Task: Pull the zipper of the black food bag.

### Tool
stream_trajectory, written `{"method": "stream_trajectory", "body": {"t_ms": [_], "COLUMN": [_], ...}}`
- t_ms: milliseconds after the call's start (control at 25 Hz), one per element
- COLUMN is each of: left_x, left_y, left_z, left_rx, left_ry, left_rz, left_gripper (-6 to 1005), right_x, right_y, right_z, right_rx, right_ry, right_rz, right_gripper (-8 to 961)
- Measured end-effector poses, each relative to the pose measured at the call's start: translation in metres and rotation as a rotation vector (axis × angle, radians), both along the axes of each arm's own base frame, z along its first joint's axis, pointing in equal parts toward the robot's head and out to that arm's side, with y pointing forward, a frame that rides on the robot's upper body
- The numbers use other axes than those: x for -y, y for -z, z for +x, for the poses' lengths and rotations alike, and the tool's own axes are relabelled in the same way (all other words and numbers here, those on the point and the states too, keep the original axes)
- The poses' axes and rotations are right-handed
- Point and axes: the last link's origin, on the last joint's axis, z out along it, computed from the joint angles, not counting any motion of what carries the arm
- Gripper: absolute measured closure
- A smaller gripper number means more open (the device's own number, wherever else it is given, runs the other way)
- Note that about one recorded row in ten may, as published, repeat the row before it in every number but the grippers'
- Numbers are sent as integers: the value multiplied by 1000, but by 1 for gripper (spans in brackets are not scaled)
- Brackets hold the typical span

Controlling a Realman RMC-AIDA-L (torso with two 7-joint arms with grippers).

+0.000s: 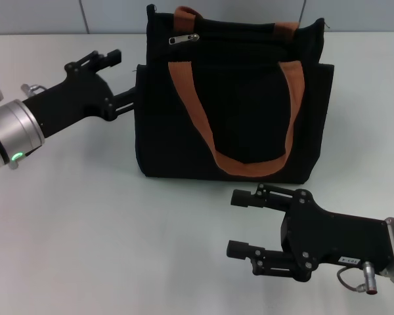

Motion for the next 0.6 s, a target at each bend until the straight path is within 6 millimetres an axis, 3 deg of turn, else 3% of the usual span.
{"method": "stream_trajectory", "body": {"t_ms": [400,600], "left_x": [-15,-19], "left_y": [5,-3], "left_z": [19,20], "left_rx": [58,128], "left_ry": [-3,-36], "left_rz": [16,68], "left_gripper": [239,243], "right_x": [-5,-8], "right_y": [-2,-2], "right_z": [-3,-5], "right_rx": [-1,0], "right_ry": [-11,-22], "right_rz": [15,17], "right_gripper": [221,221]}}
